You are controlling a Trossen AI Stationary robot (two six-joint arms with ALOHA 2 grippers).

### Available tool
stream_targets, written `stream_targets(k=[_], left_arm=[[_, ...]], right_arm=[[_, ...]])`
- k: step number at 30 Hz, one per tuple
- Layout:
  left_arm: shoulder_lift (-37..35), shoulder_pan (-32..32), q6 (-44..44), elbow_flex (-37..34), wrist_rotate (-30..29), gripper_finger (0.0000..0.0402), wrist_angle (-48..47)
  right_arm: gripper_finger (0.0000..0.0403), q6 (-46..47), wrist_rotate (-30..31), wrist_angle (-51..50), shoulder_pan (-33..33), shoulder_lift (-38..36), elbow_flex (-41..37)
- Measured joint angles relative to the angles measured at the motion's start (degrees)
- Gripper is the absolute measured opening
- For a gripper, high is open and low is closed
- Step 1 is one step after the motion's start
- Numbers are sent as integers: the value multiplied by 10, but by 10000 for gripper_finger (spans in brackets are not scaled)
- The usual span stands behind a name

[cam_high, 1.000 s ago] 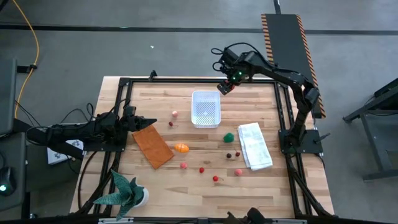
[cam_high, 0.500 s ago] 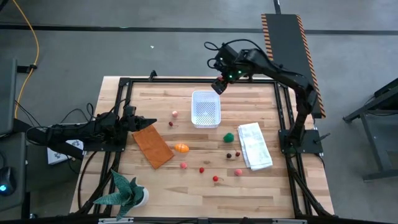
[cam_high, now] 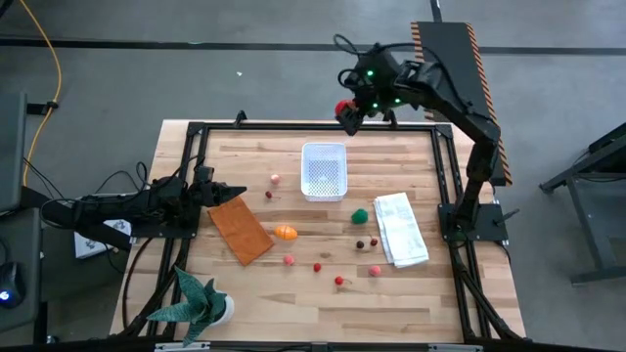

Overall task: Pick and placing Produce into tupperware
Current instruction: Put the tomato into the white bin

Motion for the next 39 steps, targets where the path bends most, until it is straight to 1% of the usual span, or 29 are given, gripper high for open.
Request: stream_targets(k=[9,20,23,32,39], left_arm=[[0,0,0,0,0,1,0],[0,0,0,0,0,1,0],[0,0,0,0,0,1,0],[0,0,0,0,0,1,0],[0,0,0,0,0,1,0]], right_arm=[[249,-20,-14,-5,11,-18,-12],[249,-105,-17,10,82,-18,-13],[249,-109,-4,15,94,-18,-13],[249,-110,20,15,96,-16,-13],[249,-127,33,8,95,22,-13]])
